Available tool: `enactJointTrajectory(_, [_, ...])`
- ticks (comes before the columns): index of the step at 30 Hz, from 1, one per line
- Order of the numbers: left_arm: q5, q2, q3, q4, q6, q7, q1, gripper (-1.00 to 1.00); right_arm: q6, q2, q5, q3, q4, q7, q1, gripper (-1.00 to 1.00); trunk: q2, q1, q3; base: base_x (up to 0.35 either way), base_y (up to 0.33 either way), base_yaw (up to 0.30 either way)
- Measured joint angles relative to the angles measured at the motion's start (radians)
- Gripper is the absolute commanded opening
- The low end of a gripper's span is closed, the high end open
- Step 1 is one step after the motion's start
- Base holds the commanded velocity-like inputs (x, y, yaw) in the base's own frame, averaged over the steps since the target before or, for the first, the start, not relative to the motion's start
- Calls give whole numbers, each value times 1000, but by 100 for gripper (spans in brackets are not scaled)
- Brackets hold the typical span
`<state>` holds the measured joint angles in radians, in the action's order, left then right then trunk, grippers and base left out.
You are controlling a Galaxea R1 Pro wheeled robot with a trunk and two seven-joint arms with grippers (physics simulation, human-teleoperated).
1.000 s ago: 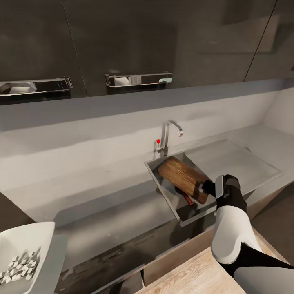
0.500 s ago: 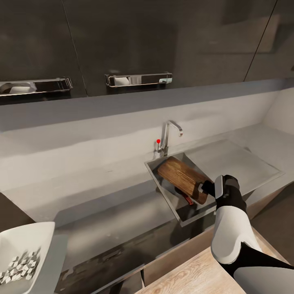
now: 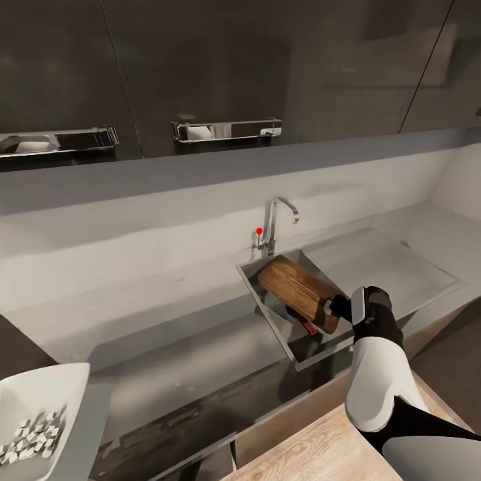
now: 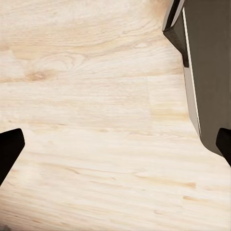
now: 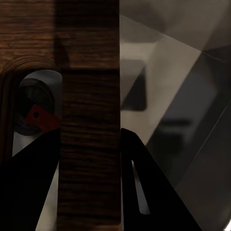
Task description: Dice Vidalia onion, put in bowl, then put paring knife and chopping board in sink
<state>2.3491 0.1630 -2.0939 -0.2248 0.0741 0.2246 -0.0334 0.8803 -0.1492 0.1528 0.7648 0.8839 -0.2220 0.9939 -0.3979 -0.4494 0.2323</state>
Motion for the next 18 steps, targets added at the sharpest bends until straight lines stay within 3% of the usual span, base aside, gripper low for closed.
enactJointTrajectory(18, [0,0,0,0,0,0,0,100,2,0,-2,-1,0,0,0,-100,0,0,0,0,0,0])
